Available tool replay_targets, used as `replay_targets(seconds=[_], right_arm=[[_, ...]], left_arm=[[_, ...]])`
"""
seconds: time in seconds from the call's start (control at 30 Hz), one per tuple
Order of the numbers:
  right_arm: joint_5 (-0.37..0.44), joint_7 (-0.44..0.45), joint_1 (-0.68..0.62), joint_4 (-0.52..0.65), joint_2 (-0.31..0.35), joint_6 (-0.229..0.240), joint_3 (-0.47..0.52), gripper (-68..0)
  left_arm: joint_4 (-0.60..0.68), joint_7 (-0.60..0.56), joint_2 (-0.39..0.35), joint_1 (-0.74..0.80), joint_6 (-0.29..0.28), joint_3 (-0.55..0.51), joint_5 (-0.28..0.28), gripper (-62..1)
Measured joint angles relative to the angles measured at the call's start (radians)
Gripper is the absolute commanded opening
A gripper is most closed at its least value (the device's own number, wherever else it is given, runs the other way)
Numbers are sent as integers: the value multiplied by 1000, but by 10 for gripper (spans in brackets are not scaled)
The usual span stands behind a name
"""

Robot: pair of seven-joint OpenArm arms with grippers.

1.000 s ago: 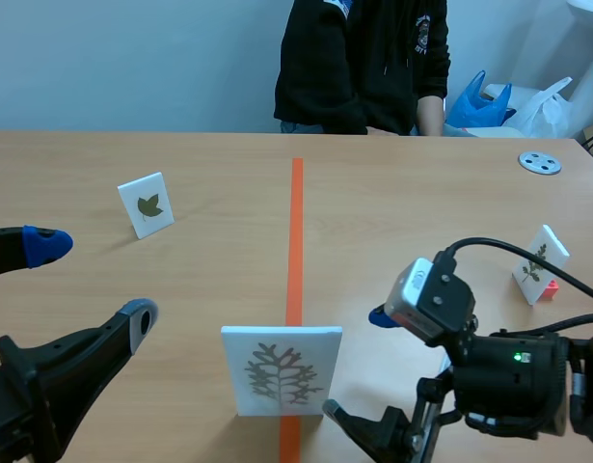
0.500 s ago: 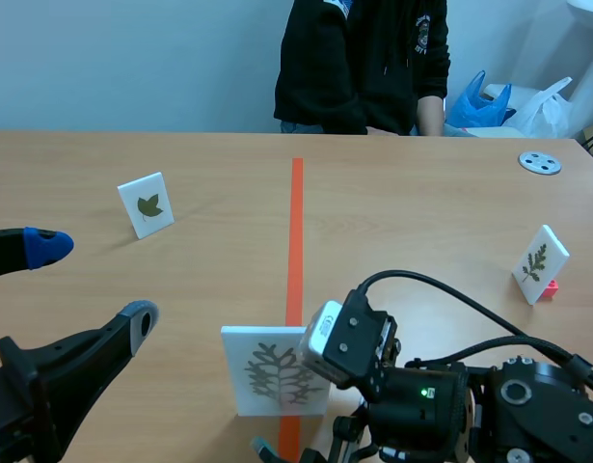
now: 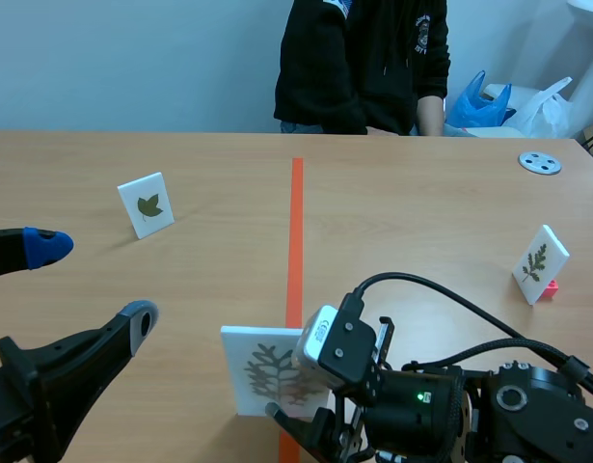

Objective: Sort the leaf by its shape. The table is split by an orange tape line. A compound leaf with several leaflets goes to the left side, a simple leaf with one blade goes to the right side. Return to the home posture when a red brick is placed on the table.

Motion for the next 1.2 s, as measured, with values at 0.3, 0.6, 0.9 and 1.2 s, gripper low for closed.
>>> replay_targets(seconds=[0.3, 0.6, 0.9, 1.2], right_arm=[[0, 0, 0, 0, 0, 0, 0, -660], [0, 30, -3, 23, 0, 1, 61, -660], [154, -27, -3, 74, 0, 1, 290, -660], [362, -194, -2, 76, -11, -14, 537, -660]], left_arm=[[0, 0, 0, 0, 0, 0, 0, 14], [0, 0, 0, 0, 0, 0, 0, 14], [0, 0, 0, 0, 0, 0, 0, 14], [0, 0, 0, 0, 0, 0, 0, 14]])
